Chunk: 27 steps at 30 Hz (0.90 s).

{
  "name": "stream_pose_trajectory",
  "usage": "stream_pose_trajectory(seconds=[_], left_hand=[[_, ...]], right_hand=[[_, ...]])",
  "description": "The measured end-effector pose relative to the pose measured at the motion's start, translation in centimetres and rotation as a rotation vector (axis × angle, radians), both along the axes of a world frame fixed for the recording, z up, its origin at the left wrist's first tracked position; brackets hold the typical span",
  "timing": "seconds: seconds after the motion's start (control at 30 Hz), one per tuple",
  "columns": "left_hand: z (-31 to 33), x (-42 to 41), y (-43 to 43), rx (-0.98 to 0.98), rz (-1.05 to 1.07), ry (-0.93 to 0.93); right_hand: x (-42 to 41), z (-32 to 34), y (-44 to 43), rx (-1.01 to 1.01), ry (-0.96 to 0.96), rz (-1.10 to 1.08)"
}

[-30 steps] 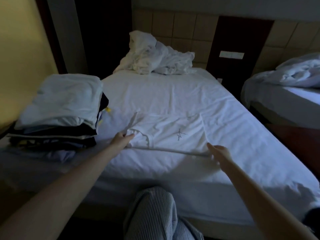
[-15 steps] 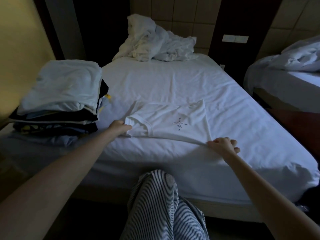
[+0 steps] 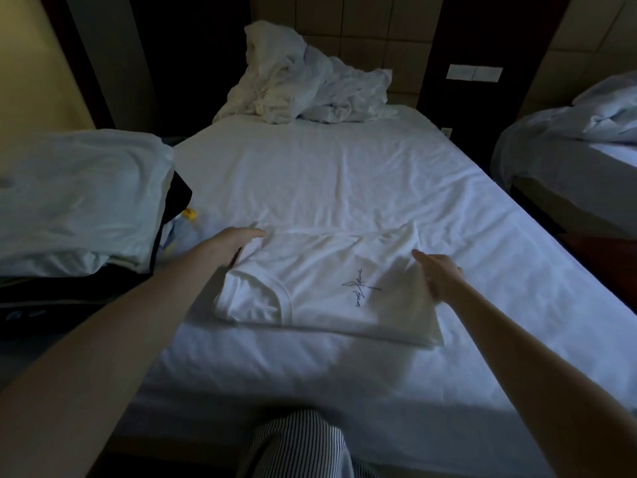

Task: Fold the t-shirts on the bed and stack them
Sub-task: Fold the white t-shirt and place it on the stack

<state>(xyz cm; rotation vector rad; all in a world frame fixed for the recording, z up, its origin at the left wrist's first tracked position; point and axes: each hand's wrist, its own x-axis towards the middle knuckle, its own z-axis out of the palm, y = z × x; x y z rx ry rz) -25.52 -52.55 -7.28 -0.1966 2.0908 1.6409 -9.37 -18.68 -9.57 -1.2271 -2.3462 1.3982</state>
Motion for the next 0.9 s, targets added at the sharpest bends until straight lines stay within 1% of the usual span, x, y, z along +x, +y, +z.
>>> stream_pose_trajectory(seconds=[0.07, 0.13, 0.23, 0.3, 0.37, 0.4, 0.47, 0.53, 0.6, 0.63, 0.67, 0.7, 0.73, 0.77, 0.8, 0.83, 0.87, 0.9], left_hand=[[0.1, -0.4, 0.6, 0.036, 0.006, 0.034], [0.4, -1.0, 1.5, 0.003, -0.008, 0.127], [0.6, -1.5, 3.0, 0.007, -0.071, 0.335], [0.3, -1.5, 3.5, 0.042, -0.055, 0.469], [-0.9, -1.9, 3.3, 0.047, 0.023, 0.498], [-1.5, -2.2, 3.2, 0.006, 0.067, 0.484], [-2.4, -2.9, 3.1, -0.153, 0.100, 0.469], [-1.9, -3.1, 3.8, -0.371, 0.082, 0.508], [-0.6, -2.6, 4.8, -0.683, 0.038, 0.614], [0.3, -1.8, 5.4, -0.836, 0.024, 0.707], [0.9, -1.1, 6.0, -0.937, 0.006, 0.834], [1.0, -0.2, 6.8, -0.956, -0.035, 0.974], [0.8, 0.7, 7.7, -0.901, -0.132, 1.105], [0.1, 1.7, 8.5, -0.817, -0.290, 1.198], [-0.8, 2.8, 9.3, -0.761, -0.484, 1.250], [-1.9, 3.4, 9.9, -0.775, -0.663, 1.245], [-3.0, 3.3, 10.0, -0.824, -0.790, 1.204], [-3.7, 2.6, 9.8, -0.855, -0.856, 1.133]], right_hand=[[-1.8, 0.1, 1.0, -0.021, 0.043, -0.007], [-4.0, -0.2, 2.1, -0.031, 0.077, 0.016], [-6.3, -0.3, 3.2, -0.029, 0.138, 0.009], [-7.0, -0.5, 3.5, 0.008, 0.197, -0.014], [-7.1, -0.8, 3.5, 0.019, 0.232, -0.039], [-7.0, -1.1, 3.5, 0.021, 0.220, -0.050], [-7.1, -1.2, 3.1, 0.093, 0.106, -0.046], [-7.4, -0.4, 2.1, 0.239, 0.002, -0.046], [-7.5, 1.1, 0.4, 0.448, 0.017, -0.056], [-7.3, 1.9, -0.8, 0.556, 0.075, -0.041], [-7.0, 2.4, -2.1, 0.648, 0.155, 0.014], [-6.6, 2.6, -3.3, 0.723, 0.240, 0.119], [-5.9, 2.5, -4.6, 0.776, 0.306, 0.267], [-5.4, 2.2, -5.7, 0.815, 0.329, 0.441], [-4.9, 1.5, -6.5, 0.854, 0.289, 0.613], [-4.5, 0.6, -6.9, 0.894, 0.191, 0.751], [-4.4, -0.2, -6.8, 0.913, 0.082, 0.836], [-4.5, -0.8, -6.4, 0.895, 0.005, 0.870]])
